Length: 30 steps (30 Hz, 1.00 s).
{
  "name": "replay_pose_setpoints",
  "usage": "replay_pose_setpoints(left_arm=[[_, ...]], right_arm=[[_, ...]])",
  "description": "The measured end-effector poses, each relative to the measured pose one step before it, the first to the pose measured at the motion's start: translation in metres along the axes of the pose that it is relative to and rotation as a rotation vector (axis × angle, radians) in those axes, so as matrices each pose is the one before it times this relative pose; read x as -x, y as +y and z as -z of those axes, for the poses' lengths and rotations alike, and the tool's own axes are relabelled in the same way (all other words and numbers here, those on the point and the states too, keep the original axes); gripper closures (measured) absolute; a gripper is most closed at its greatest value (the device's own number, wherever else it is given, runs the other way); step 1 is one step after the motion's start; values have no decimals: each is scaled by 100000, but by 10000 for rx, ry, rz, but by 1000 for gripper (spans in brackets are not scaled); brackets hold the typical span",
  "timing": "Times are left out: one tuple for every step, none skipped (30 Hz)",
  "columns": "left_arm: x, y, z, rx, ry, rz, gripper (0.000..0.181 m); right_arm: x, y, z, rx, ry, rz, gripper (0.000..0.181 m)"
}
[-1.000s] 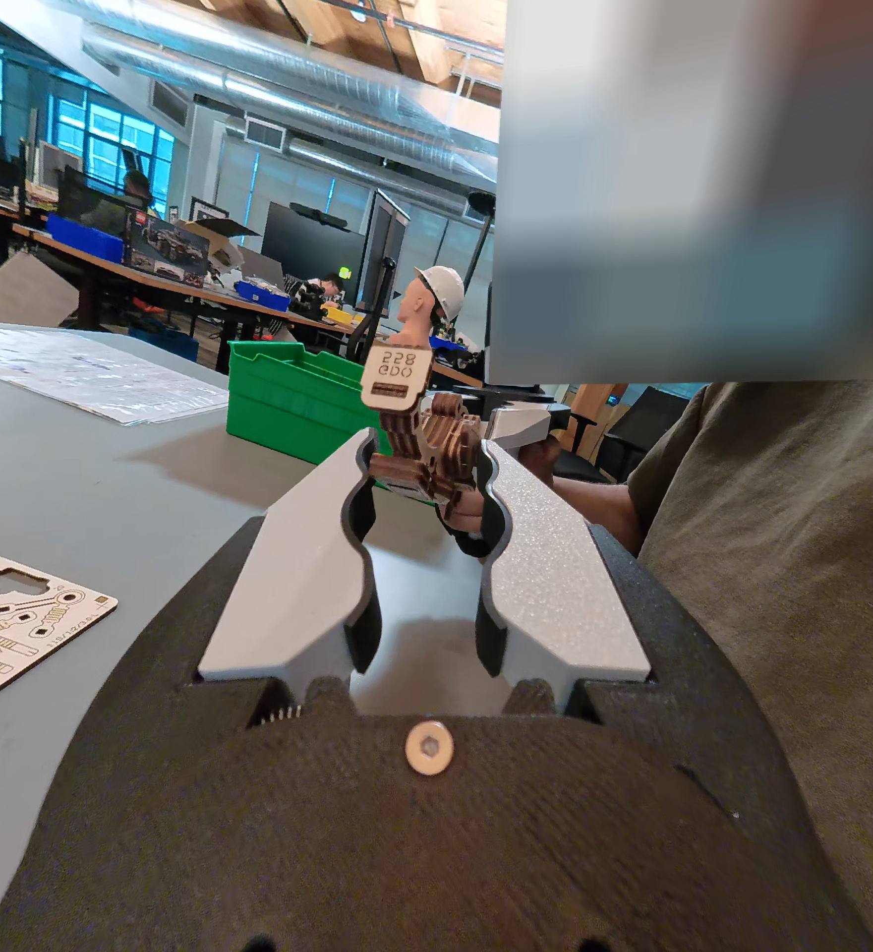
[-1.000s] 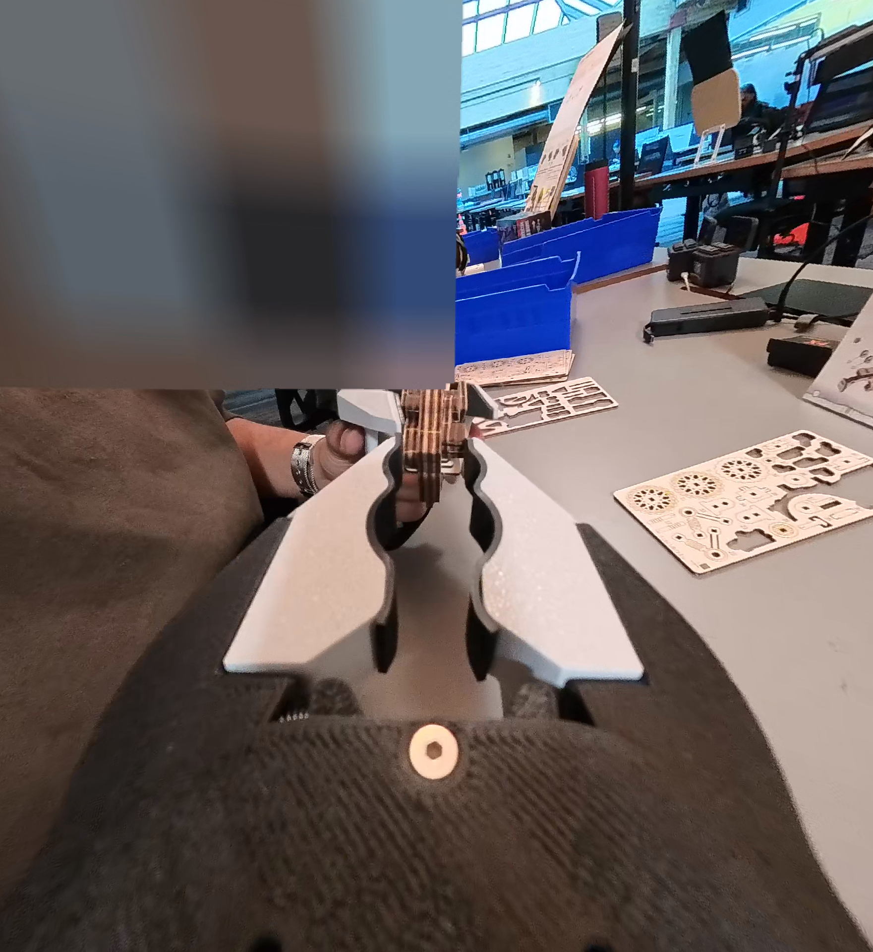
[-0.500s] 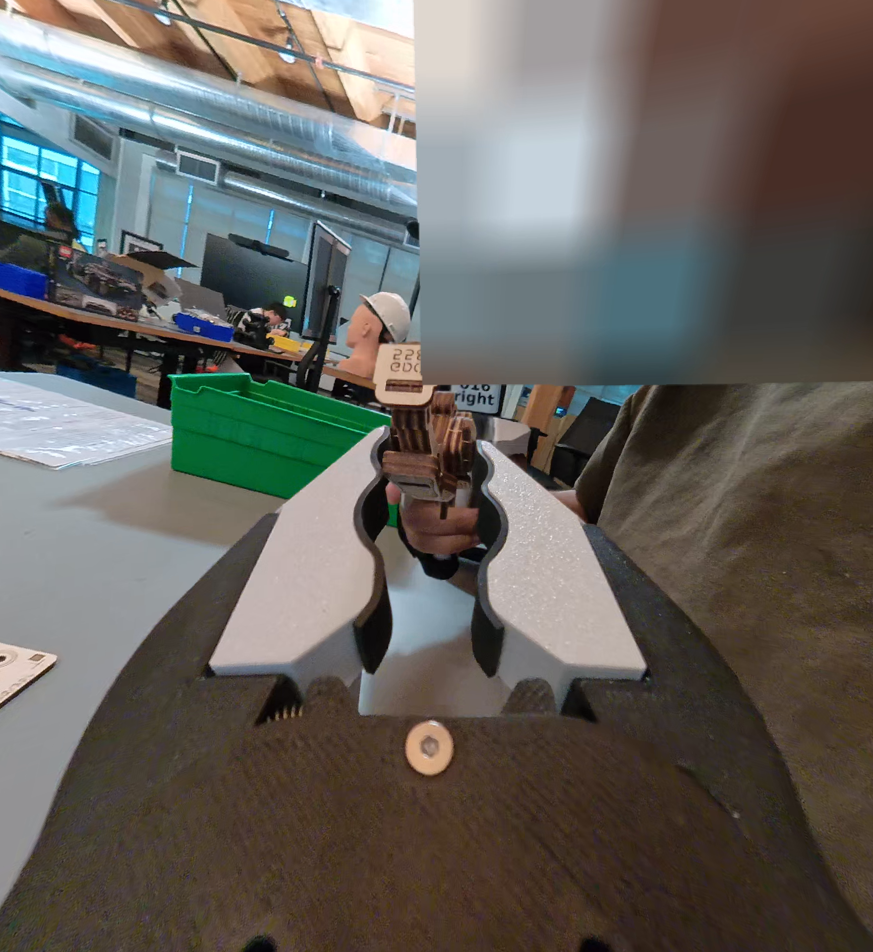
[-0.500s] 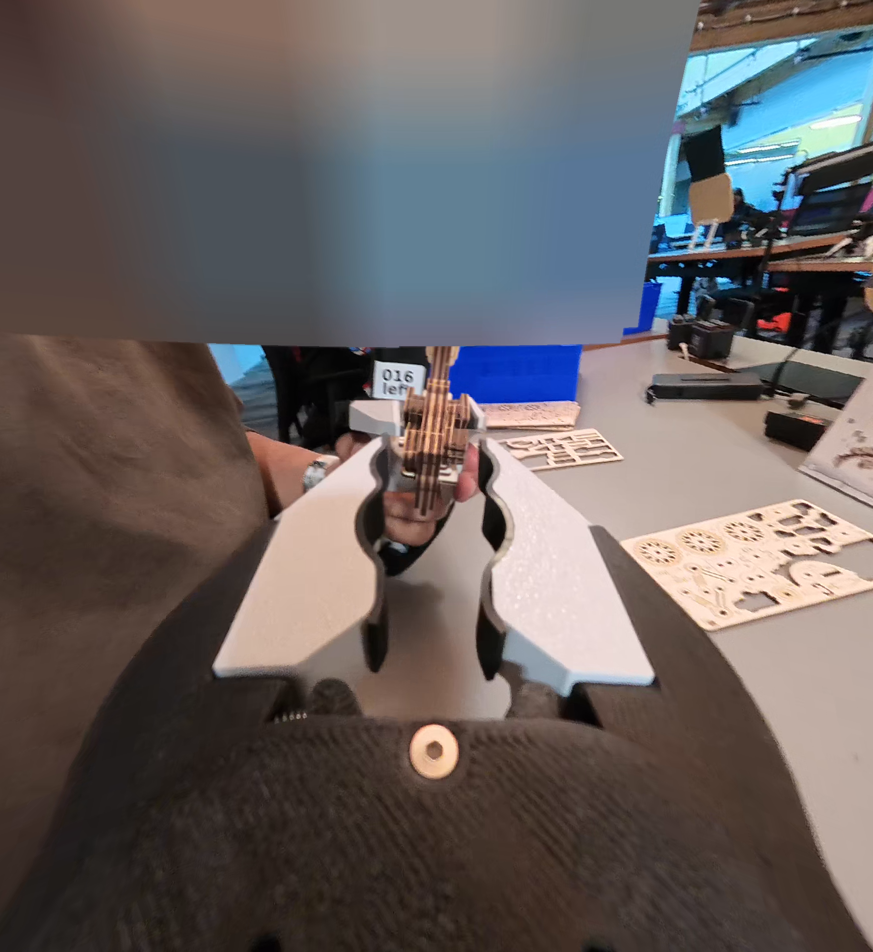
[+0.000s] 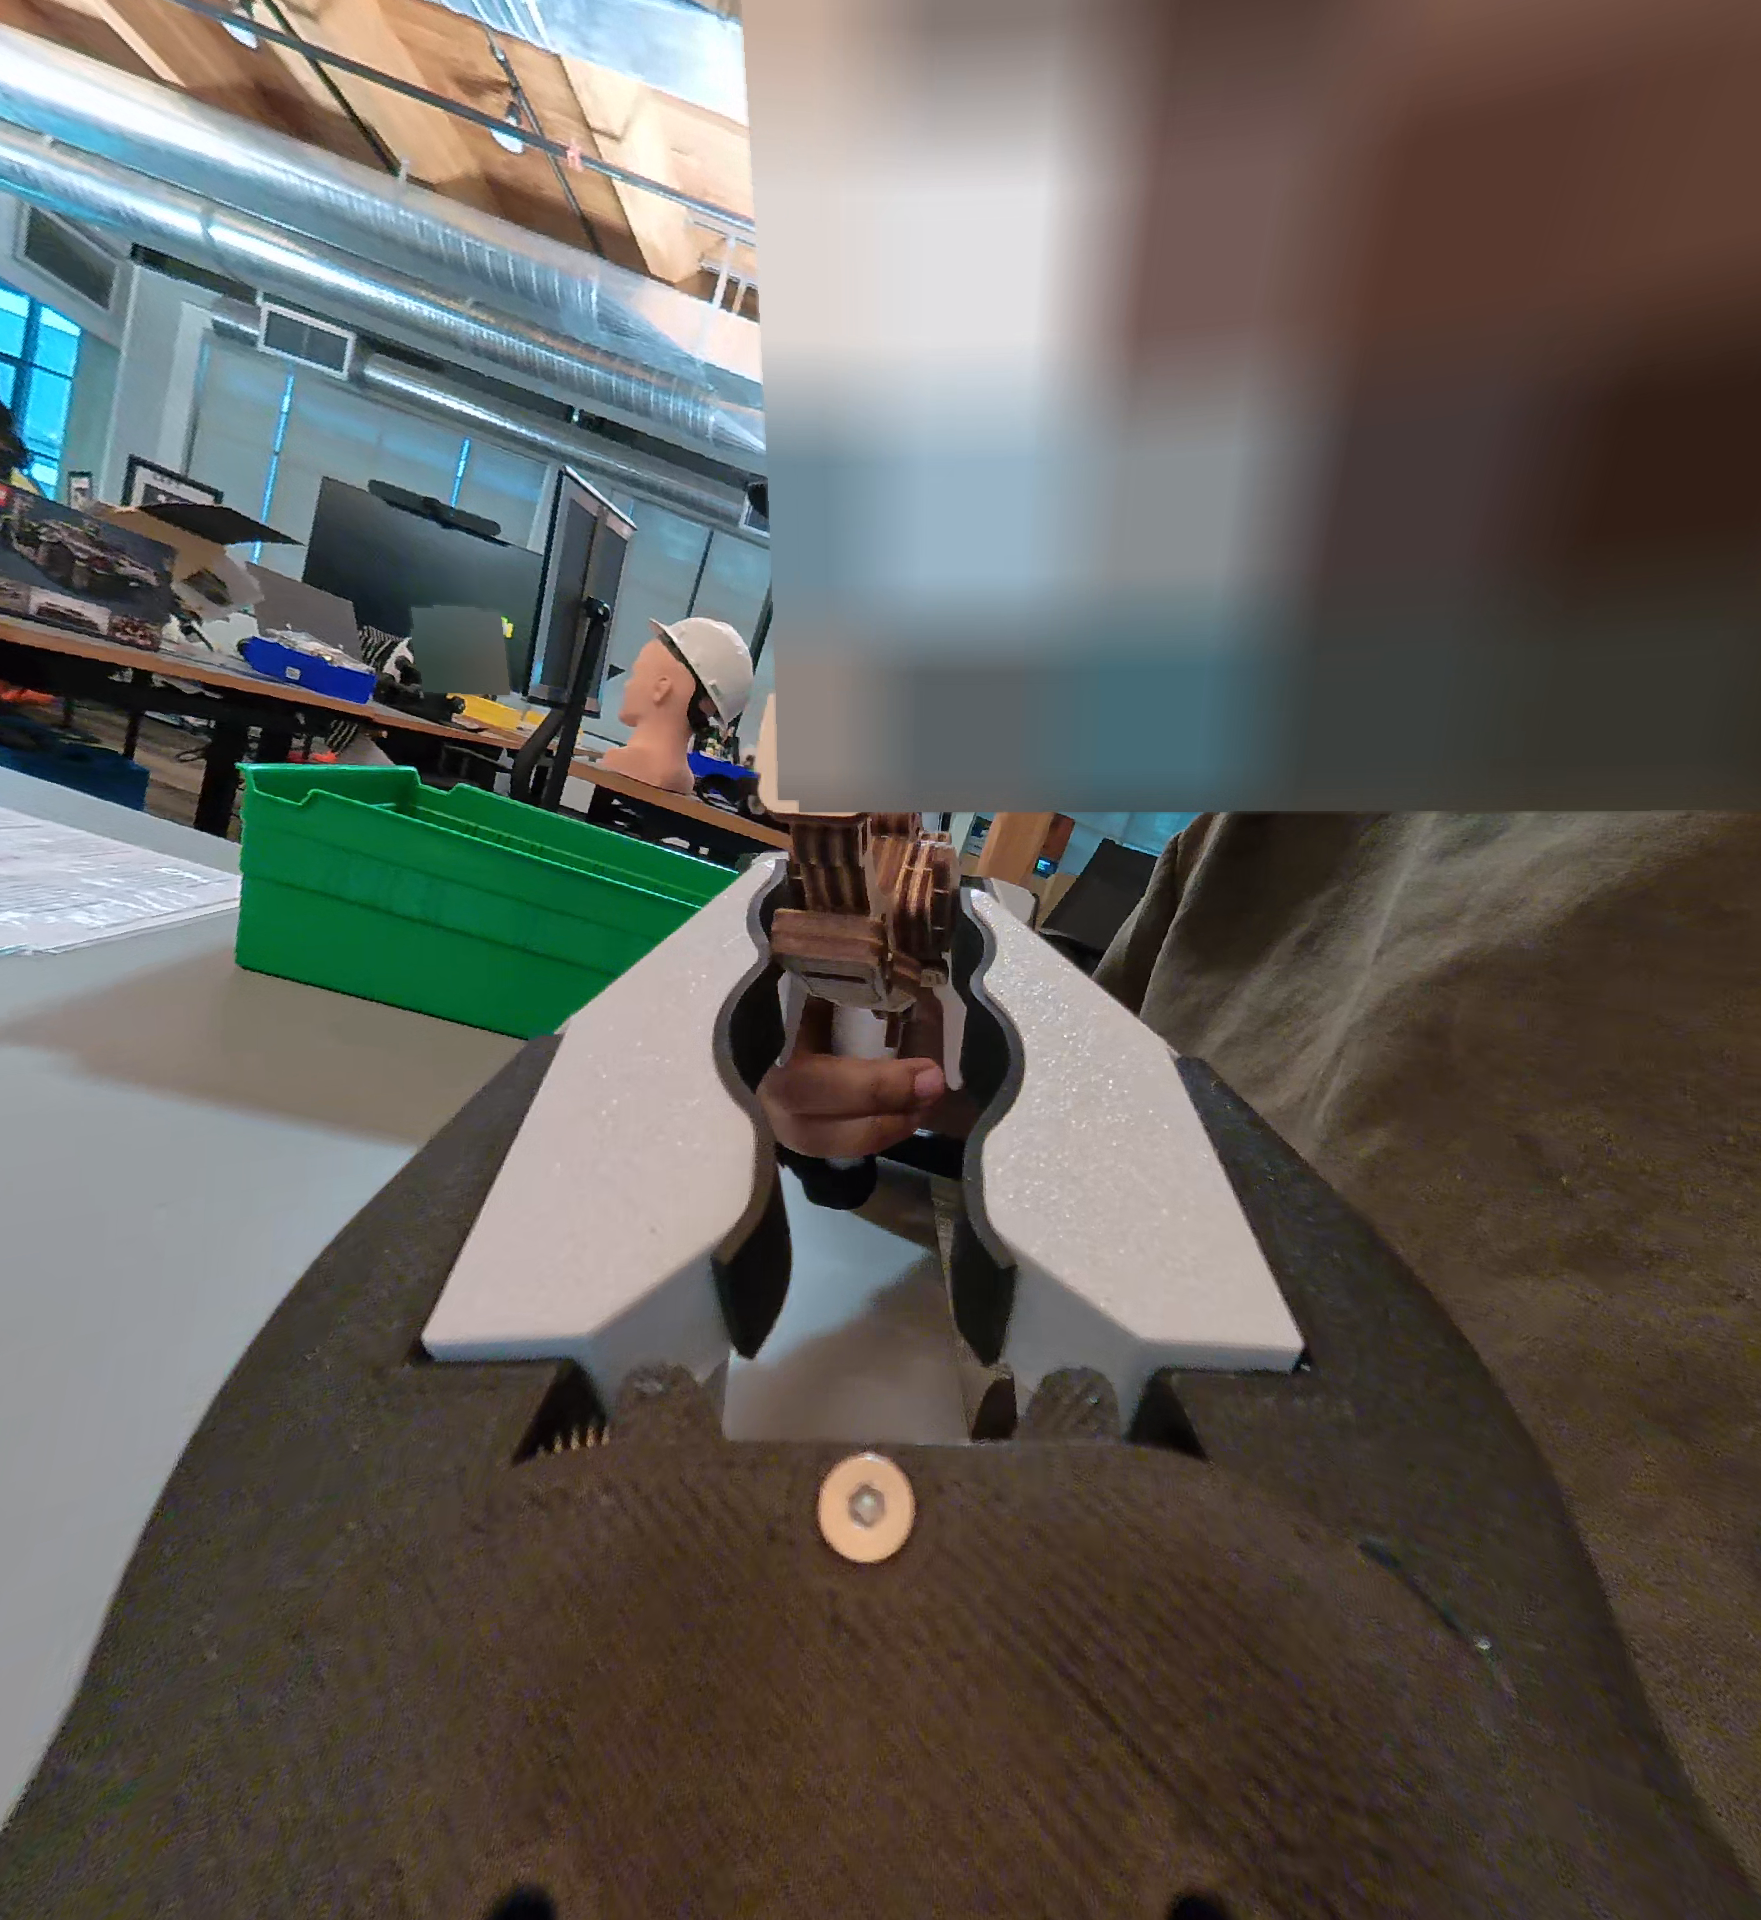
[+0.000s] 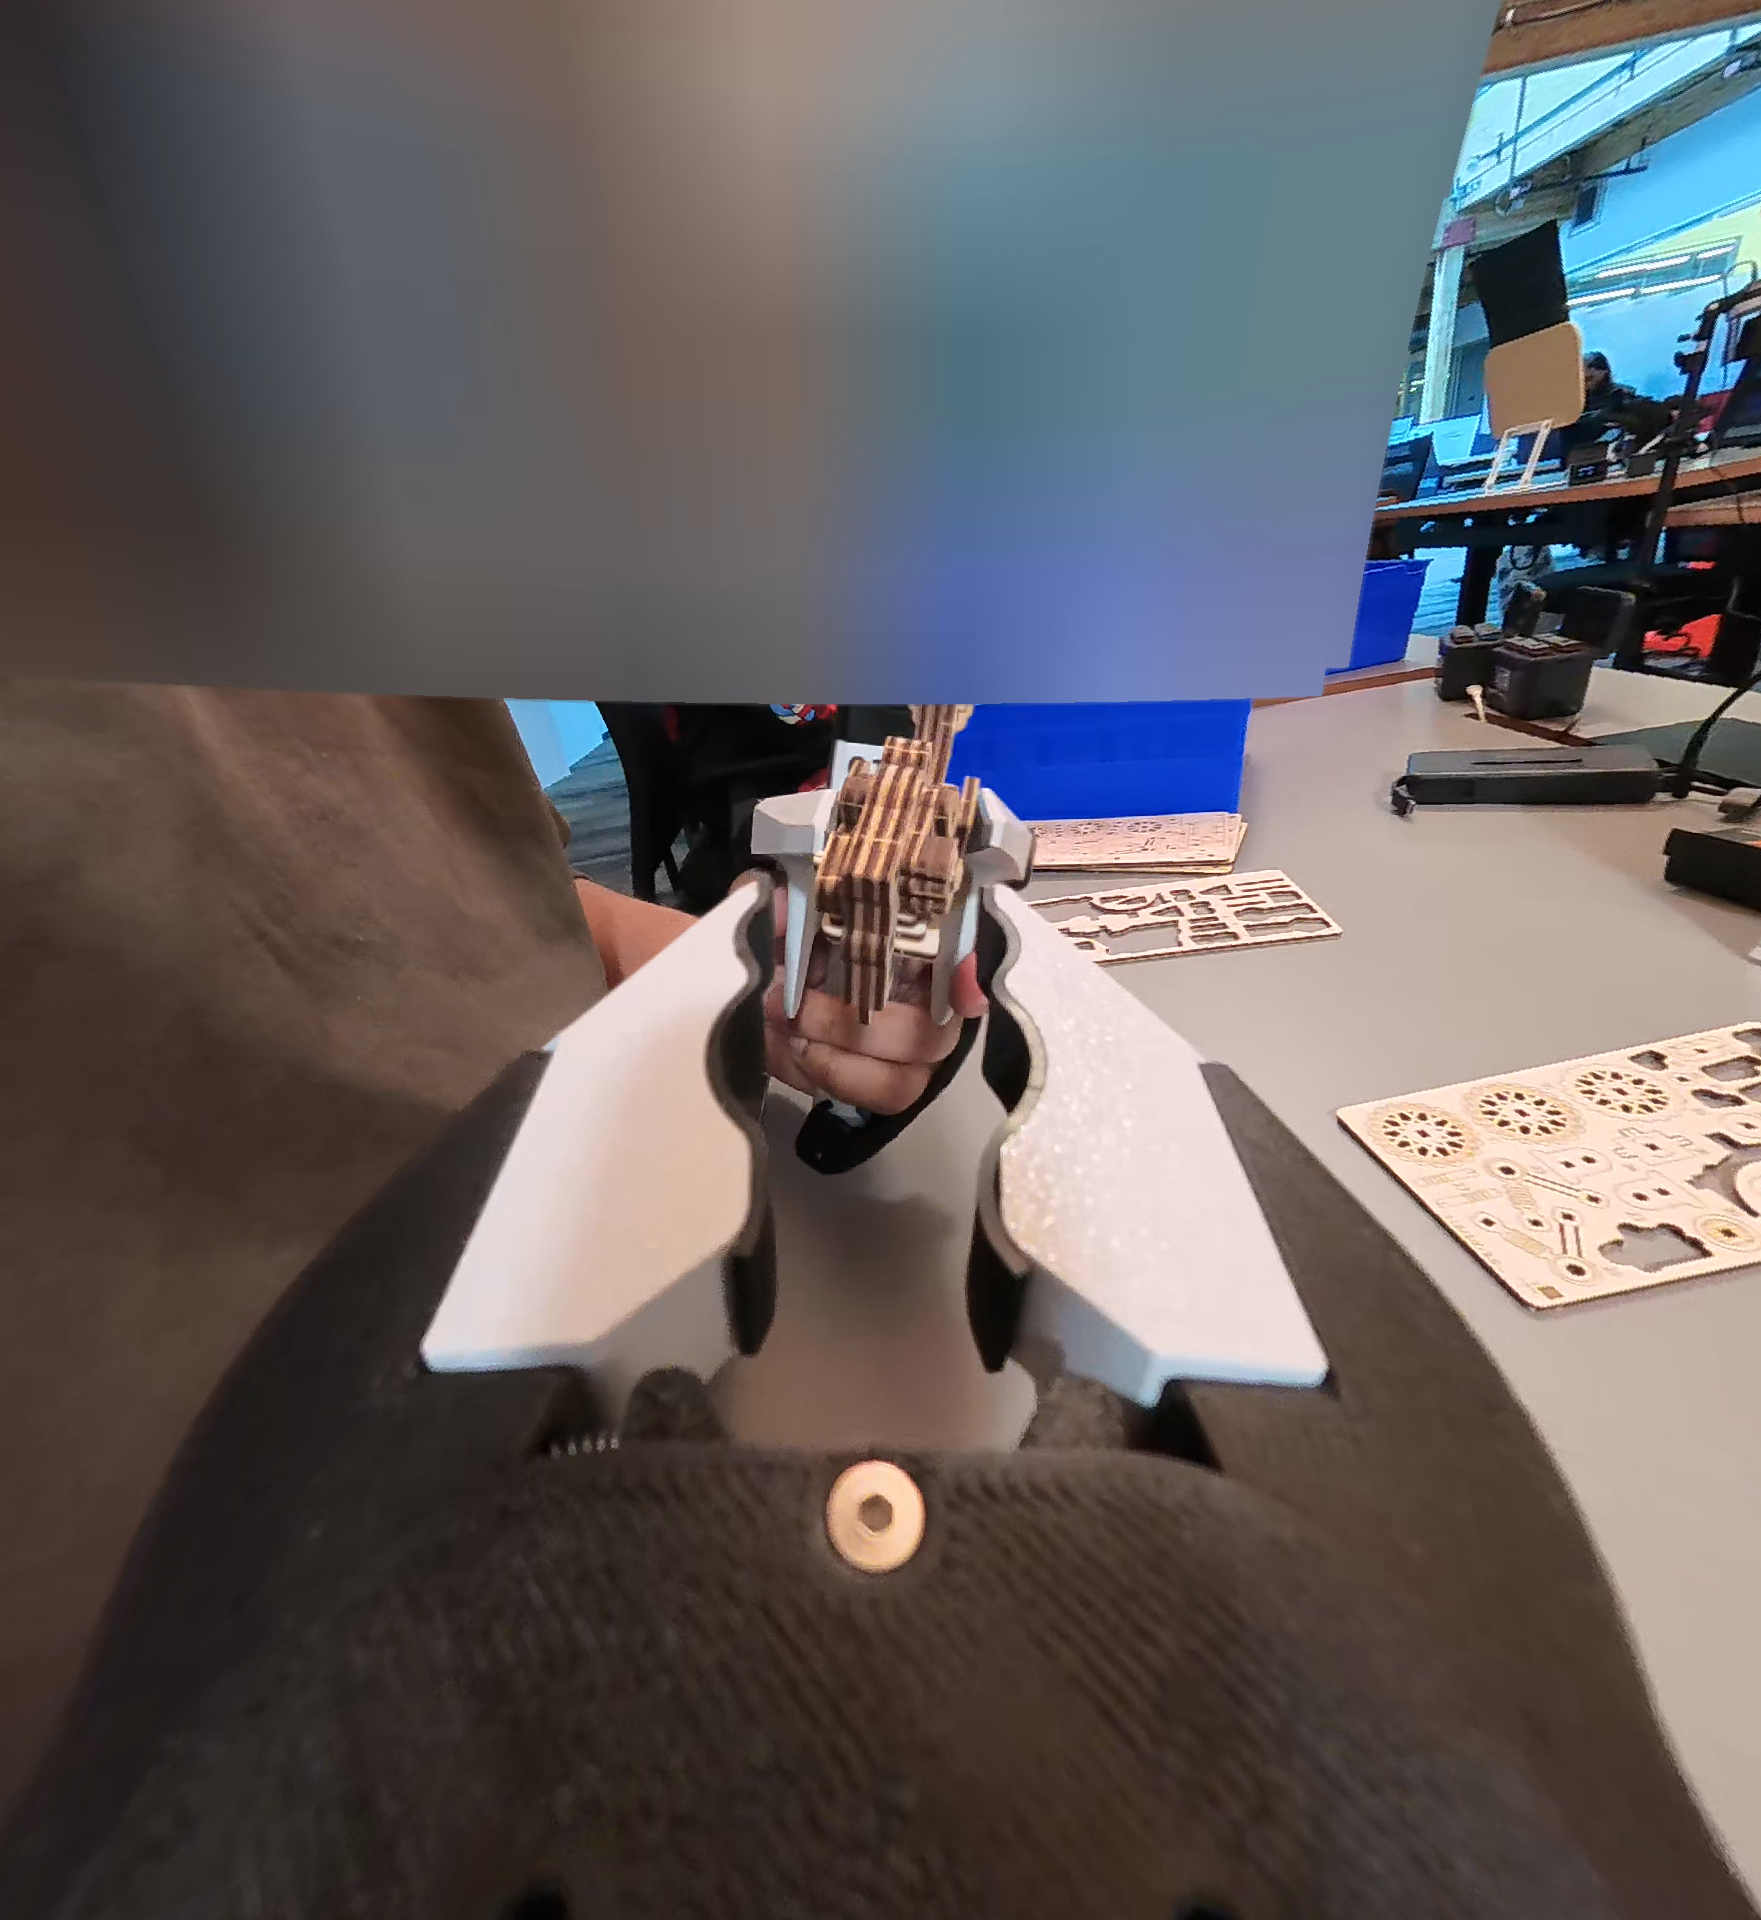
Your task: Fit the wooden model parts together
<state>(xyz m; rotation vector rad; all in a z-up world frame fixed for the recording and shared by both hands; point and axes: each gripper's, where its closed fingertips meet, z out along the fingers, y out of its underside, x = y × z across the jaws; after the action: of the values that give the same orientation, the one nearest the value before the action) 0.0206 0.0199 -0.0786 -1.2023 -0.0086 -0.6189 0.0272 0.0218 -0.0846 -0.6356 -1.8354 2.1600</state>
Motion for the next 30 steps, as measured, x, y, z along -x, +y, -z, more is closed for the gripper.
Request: replay_pose_setpoints(left_arm=[[-28,35,-22,14,12,10,154],[-25,29,-16,11,12,1,154],[-69,7,-22,-2,44,12,154],[-76,19,-30,9,37,26,154],[-47,26,-9,5,15,-10,154],[-62,16,-9,3,22,-24,154],[-89,-17,-4,-6,42,-14,154],[-102,-34,-3,-17,49,-17,154],[-110,-30,8,-19,60,-28,154],[-119,-6,-5,-8,69,-33,154],[-150,-22,-4,-4,77,-53,154],[-297,-50,-18,-13,118,-142,154],[-416,-58,-50,-24,160,-206,154],[-449,-45,-61,-14,178,-198,154],[-440,2,-51,14,194,-176,154],[-362,-19,-26,6,154,-147,154],[-321,-30,-32,-9,147,-155,154],[-251,-1,-21,0,116,-133,154],[-173,13,-22,9,84,-88,154],[-102,59,-13,38,54,-49,154],[-67,42,-15,35,36,-52,153],[-43,25,1,23,19,-54,154],[4,9,11,6,-7,-32,154],[55,-8,18,1,-28,-7,154],[37,12,12,5,-19,-1,154],[45,-5,16,3,-18,8,154],[55,-8,14,-5,-23,6,154],[33,-8,23,-3,-12,7,154],[25,-17,7,-8,-16,1,154],[20,-14,3,-1,-15,-8,154]], right_arm=[[52,-11,-16,-13,4,53,148],[45,-46,3,-28,6,55,151],[-13,-46,28,-25,41,66,155],[1,-2,26,3,31,98,157],[45,13,24,13,-5,113,157],[65,-1,11,17,-11,94,157],[78,-23,-5,0,-5,84,157],[91,-57,-28,-13,10,95,157],[96,-47,-17,-14,17,128,157],[112,-35,-15,-6,14,163,157],[133,-30,-10,-1,2,188,158],[228,-86,-14,-23,-54,202,157],[337,-151,-12,-58,-101,215,157],[397,-161,-12,-60,-110,225,157],[401,-104,-28,-30,-105,231,157],[281,-75,-42,-12,-37,201,155],[175,-107,-29,-30,5,152,152],[145,-69,-18,-19,-10,98,150],[121,-44,-14,1,-45,46,149],[119,-50,2,-10,-57,11,149],[74,-44,21,-19,-39,9,150],[101,11,2,9,-55,16,150],[81,15,-11,10,-39,6,151],[28,-8,1,-3,-6,16,153],[13,-5,-6,-1,8,48,155],[-16,-9,7,0,34,75,156],[-42,-30,11,-5,60,84,156],[-37,-26,-1,-4,54,84,157],[-43,-22,-1,-7,65,71,157],[-33,-13,4,-9,44,49,157]])
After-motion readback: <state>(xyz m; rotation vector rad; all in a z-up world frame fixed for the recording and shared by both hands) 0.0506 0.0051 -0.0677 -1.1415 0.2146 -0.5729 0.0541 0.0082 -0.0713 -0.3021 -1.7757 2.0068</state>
